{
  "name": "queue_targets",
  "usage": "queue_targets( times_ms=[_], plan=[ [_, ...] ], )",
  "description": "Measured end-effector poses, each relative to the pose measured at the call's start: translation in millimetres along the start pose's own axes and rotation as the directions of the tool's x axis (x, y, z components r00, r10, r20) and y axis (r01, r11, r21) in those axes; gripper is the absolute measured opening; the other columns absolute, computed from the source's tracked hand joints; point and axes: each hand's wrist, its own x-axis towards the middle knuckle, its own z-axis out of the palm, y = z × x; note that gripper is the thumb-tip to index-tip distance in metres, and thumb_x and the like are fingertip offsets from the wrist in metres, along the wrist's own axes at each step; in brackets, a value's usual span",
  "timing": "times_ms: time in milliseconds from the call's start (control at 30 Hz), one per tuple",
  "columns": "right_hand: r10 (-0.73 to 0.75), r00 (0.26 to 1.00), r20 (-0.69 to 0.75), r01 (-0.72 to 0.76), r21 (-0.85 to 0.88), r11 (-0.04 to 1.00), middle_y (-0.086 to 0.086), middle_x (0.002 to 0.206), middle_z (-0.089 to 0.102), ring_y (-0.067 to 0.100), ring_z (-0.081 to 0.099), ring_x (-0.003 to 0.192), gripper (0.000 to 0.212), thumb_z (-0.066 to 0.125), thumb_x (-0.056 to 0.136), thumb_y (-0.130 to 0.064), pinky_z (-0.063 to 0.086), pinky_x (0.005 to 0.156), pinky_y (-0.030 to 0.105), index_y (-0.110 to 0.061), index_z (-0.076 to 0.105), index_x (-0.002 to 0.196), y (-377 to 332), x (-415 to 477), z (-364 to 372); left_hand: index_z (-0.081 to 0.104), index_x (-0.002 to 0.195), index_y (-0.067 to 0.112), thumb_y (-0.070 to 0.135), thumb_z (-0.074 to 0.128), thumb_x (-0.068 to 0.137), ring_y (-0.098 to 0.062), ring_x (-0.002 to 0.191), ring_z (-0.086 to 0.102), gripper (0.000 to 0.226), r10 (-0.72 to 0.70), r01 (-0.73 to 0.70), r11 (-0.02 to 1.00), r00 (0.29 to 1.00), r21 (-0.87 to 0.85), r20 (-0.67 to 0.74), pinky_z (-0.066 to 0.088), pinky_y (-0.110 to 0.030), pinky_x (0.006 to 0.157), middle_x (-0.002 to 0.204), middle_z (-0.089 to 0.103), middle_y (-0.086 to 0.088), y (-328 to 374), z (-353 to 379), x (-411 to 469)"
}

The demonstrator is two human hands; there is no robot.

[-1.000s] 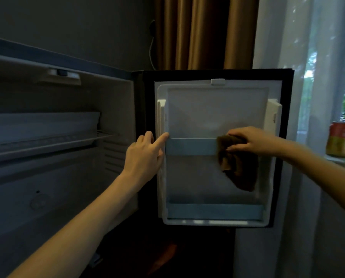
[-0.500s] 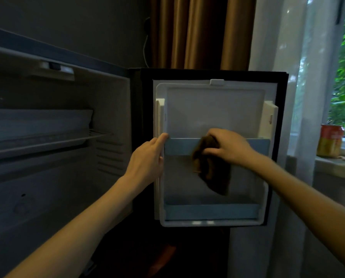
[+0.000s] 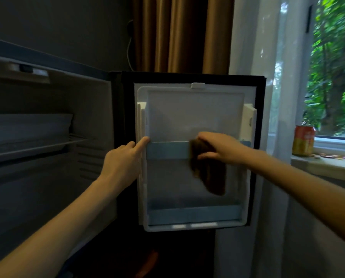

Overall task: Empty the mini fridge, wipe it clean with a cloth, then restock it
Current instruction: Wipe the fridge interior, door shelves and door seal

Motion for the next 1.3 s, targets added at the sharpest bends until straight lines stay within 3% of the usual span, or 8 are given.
queue_targets(
  times_ms=[267,400,500,800,967,1100,1200,1300],
  plan=[
    [0.021,0.982,0.189,0.066,-0.439,0.896,-0.007,0.123,0.058,0.015,0.047,0.124,0.037,0.062,0.089,-0.041,0.019,0.119,0.035,-0.026,0.053,0.122,50,-46,-55,0.057,0.121,0.013,0.005,0.051,0.077,-0.037,0.056,0.062,0.045,-0.130,0.111,0.973,0.988,-0.201,-0.084,0.041,-0.033,0.045,0.078,0.068,-0.012,9,4,-8],
    [0.123,0.982,0.145,-0.068,-0.341,0.938,-0.001,0.122,0.057,0.017,0.052,0.115,0.039,0.061,0.091,-0.039,0.039,0.096,0.025,-0.019,0.052,0.124,31,-45,-46,0.056,0.121,0.009,-0.006,0.059,0.075,-0.041,0.064,0.063,0.049,-0.149,0.135,0.949,0.989,-0.286,-0.026,0.035,-0.031,0.053,0.086,0.068,-0.016,16,3,-7],
    [0.132,0.986,0.106,-0.117,-0.141,0.983,0.003,0.111,0.061,0.021,0.058,0.103,0.035,0.064,0.089,-0.039,0.046,0.089,0.035,-0.016,0.055,0.113,12,-34,-30,0.054,0.124,0.010,-0.006,0.055,0.079,-0.041,0.071,0.064,0.048,-0.144,0.125,0.934,0.989,-0.334,-0.032,0.040,-0.035,0.056,0.095,0.068,-0.017,16,3,-7],
    [0.028,0.999,-0.026,-0.030,-0.075,0.997,0.006,0.115,0.062,0.029,0.058,0.105,0.025,0.060,0.091,-0.037,0.038,0.073,0.035,-0.017,0.053,0.105,-88,70,21,0.045,0.129,0.024,0.017,0.062,0.084,-0.035,0.088,0.065,0.048,-0.101,0.096,0.907,0.995,-0.411,0.010,0.052,-0.043,0.064,0.108,0.066,-0.006,13,8,-7],
    [-0.032,0.990,-0.136,0.028,-0.031,0.999,-0.001,0.101,0.064,0.022,0.060,0.094,0.015,0.058,0.092,-0.036,0.040,0.069,0.034,-0.022,0.053,0.095,-87,71,29,0.027,0.144,0.032,0.022,0.050,0.091,-0.026,0.099,0.061,0.058,-0.141,0.153,0.979,0.985,-0.138,0.096,0.045,-0.034,0.067,0.117,0.058,0.001,10,3,-4],
    [-0.084,0.996,-0.020,0.086,0.163,0.983,-0.011,0.092,0.063,0.010,0.057,0.087,0.008,0.062,0.090,-0.033,0.049,0.077,0.040,-0.027,0.060,0.095,-59,59,14,0.019,0.147,0.034,0.024,0.041,0.095,-0.026,0.103,0.058,0.057,-0.151,0.147,0.988,0.981,0.042,0.118,0.034,-0.031,0.063,0.118,0.052,-0.001,15,-10,-4],
    [-0.048,0.999,-0.007,0.049,0.164,0.985,-0.015,0.102,0.065,0.005,0.058,0.094,0.015,0.056,0.093,-0.037,0.051,0.081,0.038,-0.036,0.064,0.106,-25,39,2,0.044,0.133,0.025,0.016,0.061,0.084,-0.027,0.090,0.058,0.052,-0.153,0.152,0.988,0.987,0.017,0.046,0.033,-0.030,0.055,0.104,0.053,-0.004,18,-14,-1],
    [0.022,0.995,-0.101,-0.013,0.086,0.996,-0.004,0.113,0.059,0.017,0.059,0.101,0.028,0.059,0.092,-0.029,0.051,0.083,0.042,-0.031,0.063,0.120,4,25,-13,0.065,0.090,0.011,0.005,0.074,0.059,-0.026,0.074,0.051,0.033,-0.119,0.117,0.993,0.983,-0.023,-0.141,0.032,-0.029,0.050,0.088,0.051,-0.009,22,-5,7]
  ],
)
